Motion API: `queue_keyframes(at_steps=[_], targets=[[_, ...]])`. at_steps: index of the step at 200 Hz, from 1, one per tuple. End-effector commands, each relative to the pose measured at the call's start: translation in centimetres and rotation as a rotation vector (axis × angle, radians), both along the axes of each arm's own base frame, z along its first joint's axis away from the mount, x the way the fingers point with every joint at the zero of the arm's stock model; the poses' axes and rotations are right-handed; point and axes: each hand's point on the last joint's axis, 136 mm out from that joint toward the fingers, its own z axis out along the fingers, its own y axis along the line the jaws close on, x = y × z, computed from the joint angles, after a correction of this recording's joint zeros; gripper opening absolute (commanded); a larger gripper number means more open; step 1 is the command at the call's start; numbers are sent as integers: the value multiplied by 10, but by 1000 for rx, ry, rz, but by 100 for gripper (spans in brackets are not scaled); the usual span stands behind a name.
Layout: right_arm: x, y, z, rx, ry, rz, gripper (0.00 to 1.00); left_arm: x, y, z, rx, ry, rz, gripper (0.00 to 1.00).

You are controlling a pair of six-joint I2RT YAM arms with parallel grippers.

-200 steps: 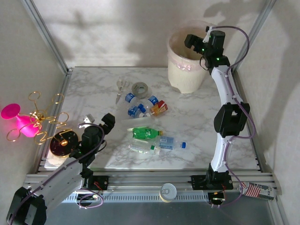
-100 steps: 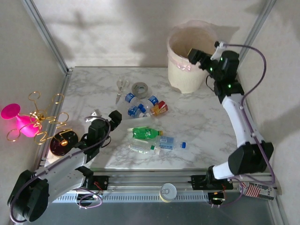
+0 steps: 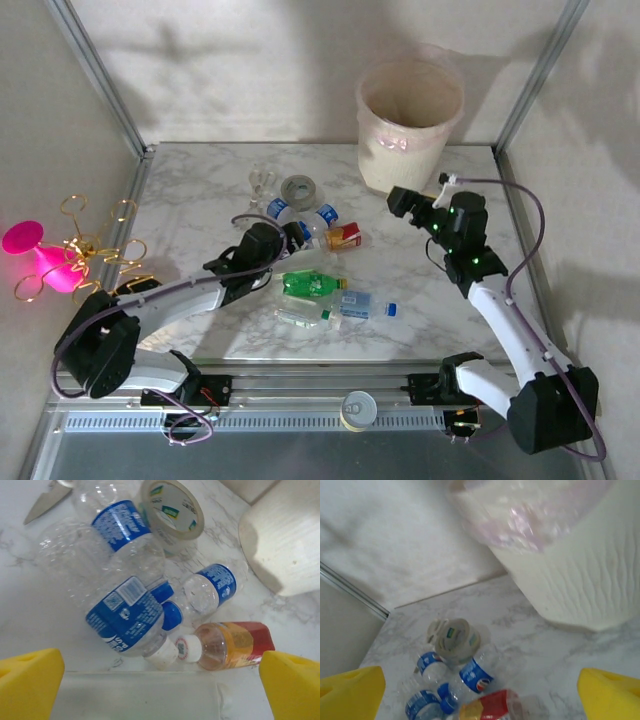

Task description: Put the plastic bottles in the bin

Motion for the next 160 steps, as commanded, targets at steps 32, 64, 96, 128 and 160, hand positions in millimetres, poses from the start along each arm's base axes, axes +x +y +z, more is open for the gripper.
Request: queue_keyframes(at_steps=[32,64,96,128,160], targets=[[-24,7,-51,33,71,21,99,0,-20,4,339,54,-302,100],[-30,12,-81,47,146,45,99,-4,-17,-13,454,132,-370,100],[-31,12,-88,37,155,45,99,-7,-19,-37,543,211,-454,100],[-33,9,-86,36,142,34,99,-11,-20,-55,613,274,-536,100],[-35,3,-88,24,134,9,99,-17,-18,-73,684,342,-606,100]])
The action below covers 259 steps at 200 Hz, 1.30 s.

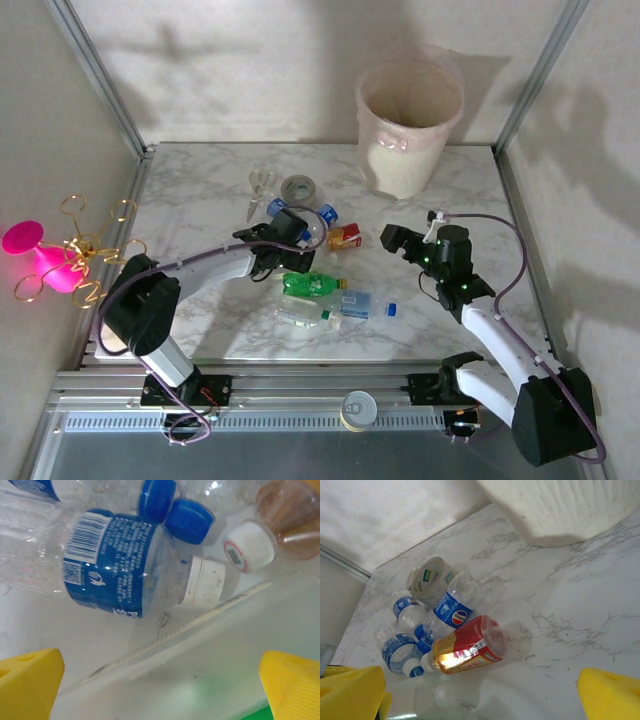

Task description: Put the plastic bottles in the bin

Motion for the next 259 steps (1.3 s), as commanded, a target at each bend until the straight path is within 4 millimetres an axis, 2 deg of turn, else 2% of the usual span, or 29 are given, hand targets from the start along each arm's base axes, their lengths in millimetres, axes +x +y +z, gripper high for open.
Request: queue_keyframes(at_steps=[1,59,94,132,158,181,213,232,259], targets=[[-2,-1,4,-3,-29,-10,99,-9,1,-9,80,66,-90,100],[-3,-5,6,-18,-36,-26,99,-17,-5,-19,78,120,-147,100],[-3,-5,6,-19,-38,-27,99,-15,23,-21,113,113,-21,100],[-1,-4,6,-14,-40,-23,99,-10,60,-7,36,68,155,100],[0,-2,6,-7,-39,-19,99,-15,72,-5,-16,72,222,100],[1,-1,5,0,-32,-13,99,-23,71,-2,-63,82,238,100],[0,1,6,3,-33,-8,99,-22,65,22,-172,51,297,100],[0,0,6,4,-33,-9,99,-16,71,45,-245,-4,428,100],[-1,0,3,5,-32,-7,99,-13,74,71,-459,-86,620,100]])
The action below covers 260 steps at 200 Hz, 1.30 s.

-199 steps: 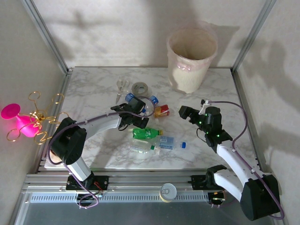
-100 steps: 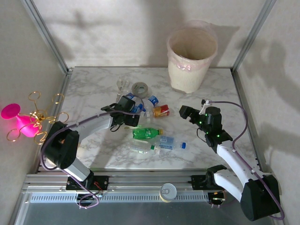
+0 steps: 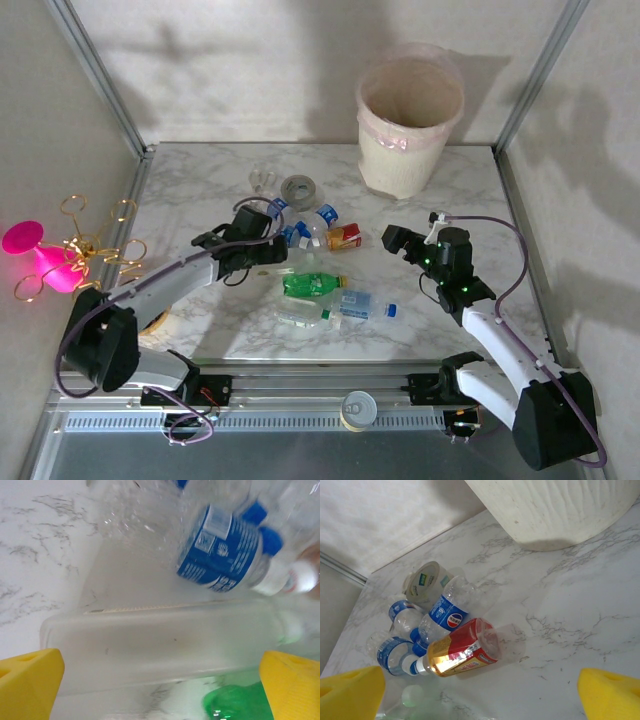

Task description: Put the plastic bottles in the bin

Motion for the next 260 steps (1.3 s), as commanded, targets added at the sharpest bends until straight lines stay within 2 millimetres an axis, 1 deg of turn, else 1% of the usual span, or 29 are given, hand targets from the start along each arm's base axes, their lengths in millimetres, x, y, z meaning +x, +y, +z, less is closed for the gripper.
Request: queue_keyframes(at_steps=[1,16,24,43,59,73,107,127,138,177,201,217,231,260], targets=[[-1,4,2,12,-18,14,99,4,7,28,-187,-84,237,100],[-1,4,1,11,-19,14,99,0,18,33,-325,-124,432,100],[-2,3,1,9,-20,14,99,-4,22,31,-401,-131,538,100],[-3,3,0,6,-22,13,99,-13,19,27,-578,-129,696,100],[-4,1,-1,1,-24,7,99,-20,16,19,-673,-102,807,99],[-5,1,-1,-2,-26,7,99,-25,17,11,-713,-64,892,100],[-7,-2,-2,-9,-31,1,99,-29,20,-8,-845,-33,1053,99],[-9,-3,-1,-11,-36,-2,99,-29,25,-21,-823,-9,1126,98],[-10,-4,-1,-14,-38,-6,99,-26,27,-28,-803,17,1147,99],[-13,-8,-2,-30,-48,-18,99,-10,23,-53,-774,94,1172,99],[-14,-10,-3,-40,-48,-23,99,-4,19,-70,-743,145,1194,99],[-15,-11,-3,-45,-49,-25,99,1,17,-78,-719,161,1200,98],[-16,-12,-2,-48,-55,-28,99,4,16,-85,-694,179,1208,97],[-16,-13,-2,-53,-58,-31,99,5,16,-96,-669,197,1225,88]])
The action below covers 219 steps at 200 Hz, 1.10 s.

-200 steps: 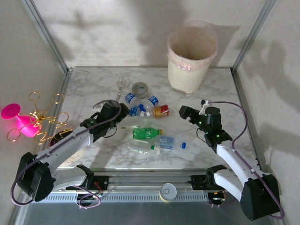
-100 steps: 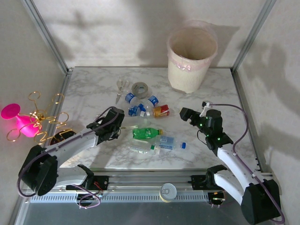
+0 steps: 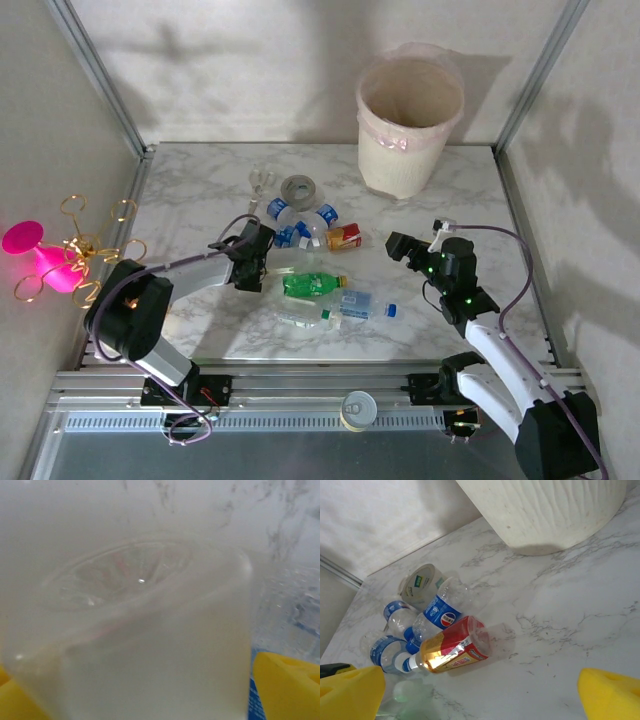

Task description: Put the plastic bottles in the bin

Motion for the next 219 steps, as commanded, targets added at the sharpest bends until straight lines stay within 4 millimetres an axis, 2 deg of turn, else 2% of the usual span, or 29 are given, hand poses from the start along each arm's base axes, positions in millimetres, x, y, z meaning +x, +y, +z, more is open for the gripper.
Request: queue_keyframes(at_steps=[1,64,90,130,163,187,219], targets=[[-2,-3,-2,-27,-12,-8,99,1,-3,-6,-51,32,66,88],[-2,-2,-1,-28,-15,-8,99,4,9,-2,-26,4,105,65],[-2,0,0,-19,-16,5,99,7,16,11,5,-31,101,57],[-3,17,1,2,-24,104,99,0,33,45,67,-126,81,49],[-8,42,17,59,-93,242,99,1,42,96,101,-306,52,45],[-13,67,32,88,-132,380,99,7,35,133,122,-424,-17,45],[-24,112,54,111,-139,646,99,19,12,162,168,-498,-153,44]])
